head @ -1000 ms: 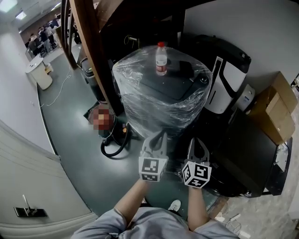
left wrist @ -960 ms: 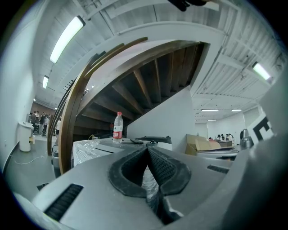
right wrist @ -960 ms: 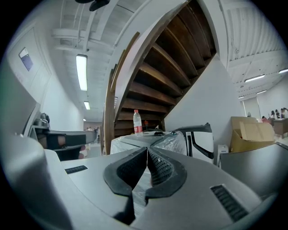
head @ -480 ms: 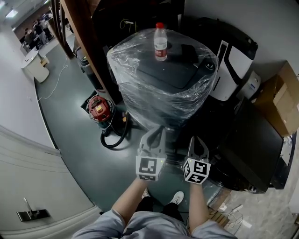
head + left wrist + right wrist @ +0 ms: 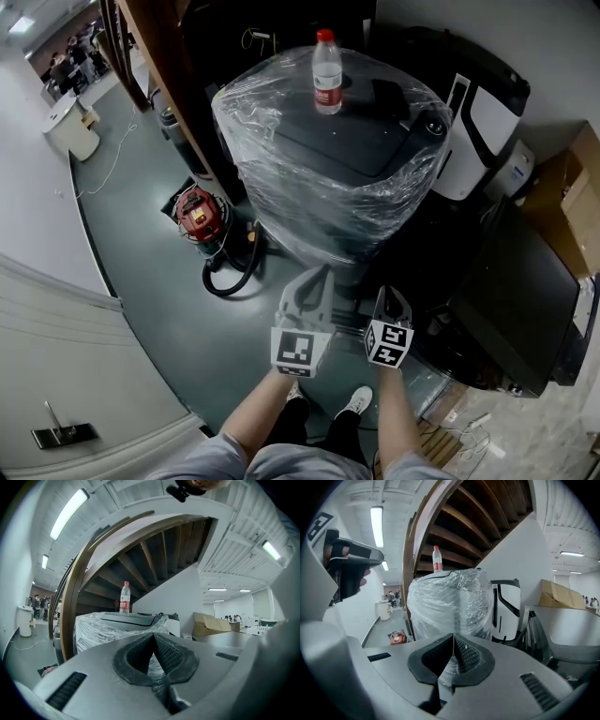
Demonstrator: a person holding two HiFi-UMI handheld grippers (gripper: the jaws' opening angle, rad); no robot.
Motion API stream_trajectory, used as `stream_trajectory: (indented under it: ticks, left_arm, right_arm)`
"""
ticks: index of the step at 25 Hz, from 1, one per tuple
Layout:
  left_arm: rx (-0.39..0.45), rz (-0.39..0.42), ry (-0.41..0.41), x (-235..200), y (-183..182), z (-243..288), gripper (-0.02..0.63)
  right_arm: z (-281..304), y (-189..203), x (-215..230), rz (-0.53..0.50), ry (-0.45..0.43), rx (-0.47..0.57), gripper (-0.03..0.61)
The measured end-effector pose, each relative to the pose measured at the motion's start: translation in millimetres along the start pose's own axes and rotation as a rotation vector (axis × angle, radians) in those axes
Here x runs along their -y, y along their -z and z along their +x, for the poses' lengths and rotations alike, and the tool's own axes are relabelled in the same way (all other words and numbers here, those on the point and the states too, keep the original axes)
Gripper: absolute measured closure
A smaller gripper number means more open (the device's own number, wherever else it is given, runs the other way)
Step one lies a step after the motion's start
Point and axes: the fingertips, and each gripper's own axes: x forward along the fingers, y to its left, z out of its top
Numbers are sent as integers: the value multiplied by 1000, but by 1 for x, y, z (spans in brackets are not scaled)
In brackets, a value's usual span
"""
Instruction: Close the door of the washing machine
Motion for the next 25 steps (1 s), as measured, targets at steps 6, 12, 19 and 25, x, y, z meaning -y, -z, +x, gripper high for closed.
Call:
stream_trajectory:
  ticks: [6,12,19,25]
  left_arm:
    - [-21,-4,-9,-5,20,-3,614]
    - [-37,-6,-13,-7,29,-9,614]
    - [-40,-1,-25,-12,33,-15,614]
    - [-36,-1,-24,-8,32,-19,614]
  right_arm:
    - [29,66,-3,-43,-14,-150,578]
    - [45,128,-11,-81,-37,-330,578]
    - [38,183,-23,-71,-81,-551,578]
    - [32,200,-25,-76,-89,-568,578]
